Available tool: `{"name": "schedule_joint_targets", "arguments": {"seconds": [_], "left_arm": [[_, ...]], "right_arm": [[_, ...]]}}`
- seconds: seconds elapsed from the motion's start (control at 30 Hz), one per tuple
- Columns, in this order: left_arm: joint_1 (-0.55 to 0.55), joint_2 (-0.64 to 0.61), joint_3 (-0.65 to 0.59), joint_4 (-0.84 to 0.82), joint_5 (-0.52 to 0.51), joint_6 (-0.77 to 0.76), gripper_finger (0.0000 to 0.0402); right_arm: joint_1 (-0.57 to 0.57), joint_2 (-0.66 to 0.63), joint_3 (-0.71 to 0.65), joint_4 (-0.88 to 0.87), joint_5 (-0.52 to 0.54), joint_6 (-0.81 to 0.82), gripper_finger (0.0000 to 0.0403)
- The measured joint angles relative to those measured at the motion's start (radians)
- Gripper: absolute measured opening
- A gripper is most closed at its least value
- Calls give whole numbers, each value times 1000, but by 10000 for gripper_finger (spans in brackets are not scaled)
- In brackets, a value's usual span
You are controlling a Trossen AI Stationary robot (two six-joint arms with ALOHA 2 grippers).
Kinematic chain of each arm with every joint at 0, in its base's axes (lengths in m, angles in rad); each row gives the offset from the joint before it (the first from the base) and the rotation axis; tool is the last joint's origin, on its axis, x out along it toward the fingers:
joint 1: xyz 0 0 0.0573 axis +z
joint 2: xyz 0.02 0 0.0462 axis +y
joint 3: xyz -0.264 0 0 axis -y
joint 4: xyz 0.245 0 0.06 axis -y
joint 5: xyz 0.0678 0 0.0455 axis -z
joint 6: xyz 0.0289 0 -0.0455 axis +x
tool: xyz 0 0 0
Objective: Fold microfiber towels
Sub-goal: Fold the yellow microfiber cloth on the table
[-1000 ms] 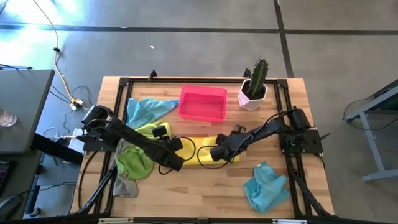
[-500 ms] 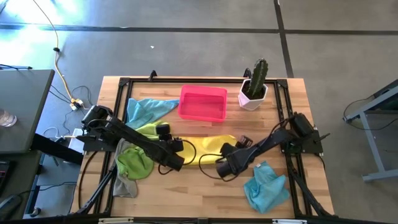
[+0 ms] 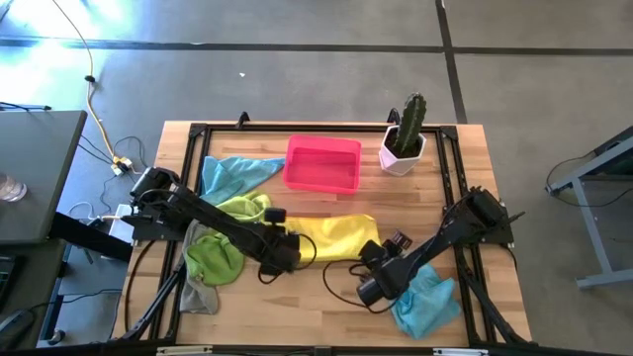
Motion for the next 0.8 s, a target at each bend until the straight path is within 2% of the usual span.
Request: {"name": "schedule_joint_targets", "arguments": {"seconds": [0.17, 0.3, 0.57, 0.7, 0.8], "left_arm": [[2, 0, 0, 121, 98, 155, 74], [23, -5, 0, 125, 181, 207, 74], [69, -5, -8, 128, 224, 199, 74], [74, -35, -94, 146, 287, 143, 74], [69, -70, -177, 198, 292, 73, 74]], "right_arm": [[54, 0, 0, -8, 36, 92, 171], [112, 0, 0, -45, 80, 209, 171], [202, 0, 0, -81, 243, 446, 171], [225, 0, 0, -103, 291, 498, 171], [229, 0, 0, -126, 319, 525, 171]]}}
